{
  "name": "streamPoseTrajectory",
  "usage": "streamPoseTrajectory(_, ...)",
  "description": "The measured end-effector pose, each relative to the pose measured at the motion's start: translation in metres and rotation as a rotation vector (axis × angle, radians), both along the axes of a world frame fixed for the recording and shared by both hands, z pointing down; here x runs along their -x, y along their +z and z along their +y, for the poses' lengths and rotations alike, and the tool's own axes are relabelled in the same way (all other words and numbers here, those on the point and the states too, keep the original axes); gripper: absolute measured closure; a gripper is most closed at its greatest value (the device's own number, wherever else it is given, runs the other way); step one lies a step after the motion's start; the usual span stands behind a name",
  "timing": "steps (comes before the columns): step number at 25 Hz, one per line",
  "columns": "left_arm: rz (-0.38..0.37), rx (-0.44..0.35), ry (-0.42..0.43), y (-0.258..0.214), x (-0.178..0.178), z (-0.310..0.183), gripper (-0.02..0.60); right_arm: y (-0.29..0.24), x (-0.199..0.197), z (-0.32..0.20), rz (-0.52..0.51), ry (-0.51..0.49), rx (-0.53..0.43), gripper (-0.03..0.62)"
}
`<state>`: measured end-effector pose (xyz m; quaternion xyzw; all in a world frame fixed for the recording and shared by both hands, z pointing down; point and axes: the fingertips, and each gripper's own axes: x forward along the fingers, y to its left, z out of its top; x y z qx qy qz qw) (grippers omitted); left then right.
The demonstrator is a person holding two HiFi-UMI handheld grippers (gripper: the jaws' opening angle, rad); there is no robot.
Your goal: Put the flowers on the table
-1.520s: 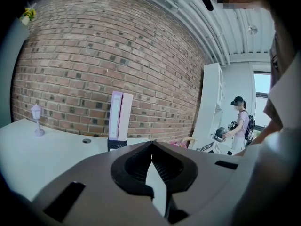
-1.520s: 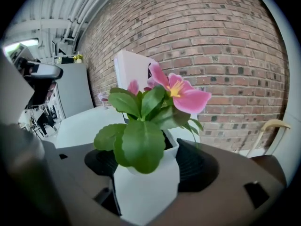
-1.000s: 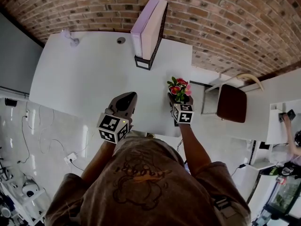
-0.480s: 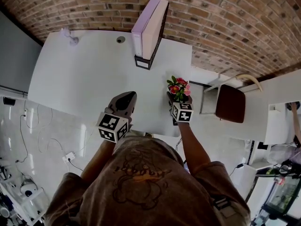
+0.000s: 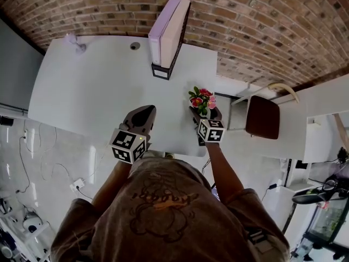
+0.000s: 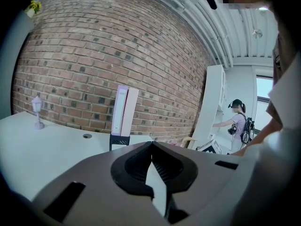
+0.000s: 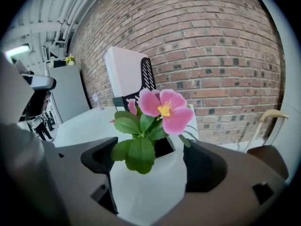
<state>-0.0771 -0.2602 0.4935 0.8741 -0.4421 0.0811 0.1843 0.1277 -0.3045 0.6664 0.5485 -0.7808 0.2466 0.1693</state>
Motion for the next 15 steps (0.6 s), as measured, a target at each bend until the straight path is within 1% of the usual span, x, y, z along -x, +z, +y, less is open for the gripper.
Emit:
streamPoseTrajectory(4,0.012,0.000,0.022,0.000,-0.006,-0.001,0.560,-0.019,0.000,0.009,0.000,-0.015,-0.021,0.163)
streamPoseTrajectory(15,0.050,-0.011,0.106,-0.007,-0.037,-0.011,0.560,-0.061,-0.019,0.032,-0.035,0.048,-0.073,0.163)
